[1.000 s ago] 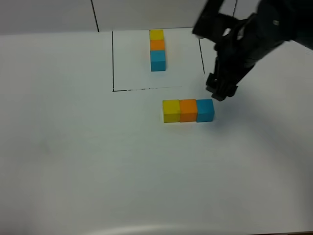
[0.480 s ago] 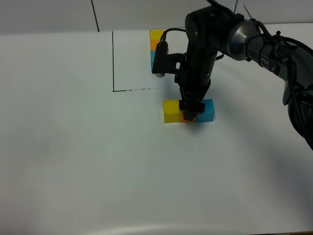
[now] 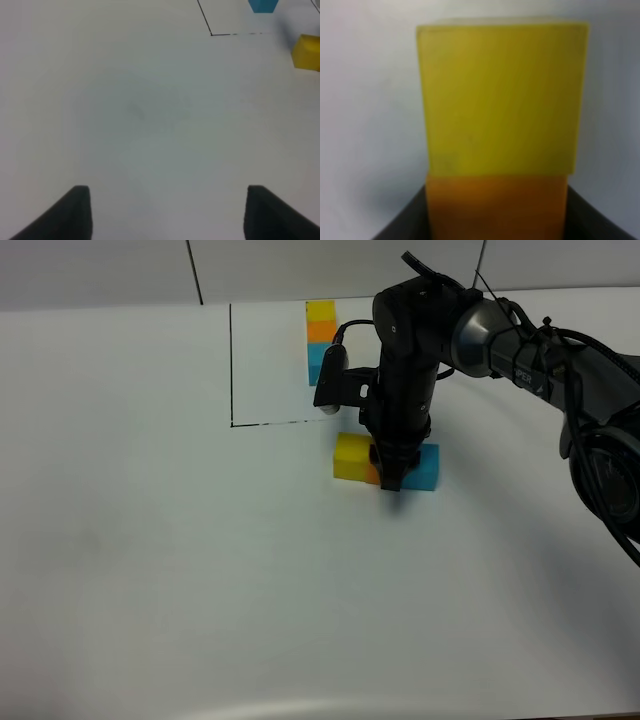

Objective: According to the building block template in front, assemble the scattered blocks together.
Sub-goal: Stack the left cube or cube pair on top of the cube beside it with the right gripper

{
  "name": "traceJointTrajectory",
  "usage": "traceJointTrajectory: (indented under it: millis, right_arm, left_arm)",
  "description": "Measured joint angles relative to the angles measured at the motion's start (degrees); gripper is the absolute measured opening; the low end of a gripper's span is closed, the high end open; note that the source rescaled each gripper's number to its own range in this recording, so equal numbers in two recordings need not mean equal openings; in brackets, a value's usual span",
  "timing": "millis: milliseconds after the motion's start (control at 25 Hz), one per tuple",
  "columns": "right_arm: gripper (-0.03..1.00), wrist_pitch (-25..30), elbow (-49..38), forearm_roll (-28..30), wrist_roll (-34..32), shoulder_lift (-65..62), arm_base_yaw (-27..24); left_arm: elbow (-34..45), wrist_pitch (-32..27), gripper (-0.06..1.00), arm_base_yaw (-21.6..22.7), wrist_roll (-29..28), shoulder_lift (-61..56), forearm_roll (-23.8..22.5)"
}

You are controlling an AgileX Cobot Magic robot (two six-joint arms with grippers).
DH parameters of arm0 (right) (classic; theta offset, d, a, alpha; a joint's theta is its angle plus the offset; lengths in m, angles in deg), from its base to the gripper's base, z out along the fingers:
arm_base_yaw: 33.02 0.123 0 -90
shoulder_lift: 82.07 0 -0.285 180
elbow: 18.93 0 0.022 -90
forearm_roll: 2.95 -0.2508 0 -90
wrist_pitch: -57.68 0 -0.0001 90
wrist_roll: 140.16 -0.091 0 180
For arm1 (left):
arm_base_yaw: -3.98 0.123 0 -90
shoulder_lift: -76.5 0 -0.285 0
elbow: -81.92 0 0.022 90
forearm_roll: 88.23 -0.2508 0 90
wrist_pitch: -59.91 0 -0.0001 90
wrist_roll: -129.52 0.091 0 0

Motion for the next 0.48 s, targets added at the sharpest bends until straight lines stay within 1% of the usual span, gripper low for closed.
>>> traceJointTrajectory:
  millis: [40, 120, 200, 240, 320, 400, 480]
  right_arm:
    - [0.01, 0.28, 0.12, 0.00, -2.49, 0.00, 0.00]
    - [0.01, 0.99, 0.23, 0.55, -10.09, -0.20, 0.00]
    - [0.01, 2.07, 0.23, 0.00, -19.82, -0.83, 0.00]
    - [0.01, 2.62, 0.23, -0.57, -25.98, -1.32, 0.00]
    - [0.01, 3.37, 0.35, -3.59, -38.94, -2.27, 0.00]
    - [0.01, 3.63, 0.43, -6.37, -48.78, -2.76, 0.00]
    - [0.01, 3.69, 0.43, -7.04, -55.94, -2.82, 0.56]
  left_arm:
    - [0.00, 0.00, 0.39, 0.00, 0.00, 0.00, 0.00]
    - [0.00, 0.00, 0.39, 0.00, 0.00, 0.00, 0.00]
    - [0.00, 0.00, 0.39, 0.00, 0.00, 0.00, 0.00]
    - [0.00, 0.00, 0.39, 0.00, 0.00, 0.00, 0.00]
    - [0.00, 0.00, 0.39, 0.00, 0.00, 0.00, 0.00]
    - [0.00, 0.00, 0.39, 0.00, 0.00, 0.00, 0.00]
    - [0.00, 0.00, 0.39, 0.00, 0.00, 0.00, 0.00]
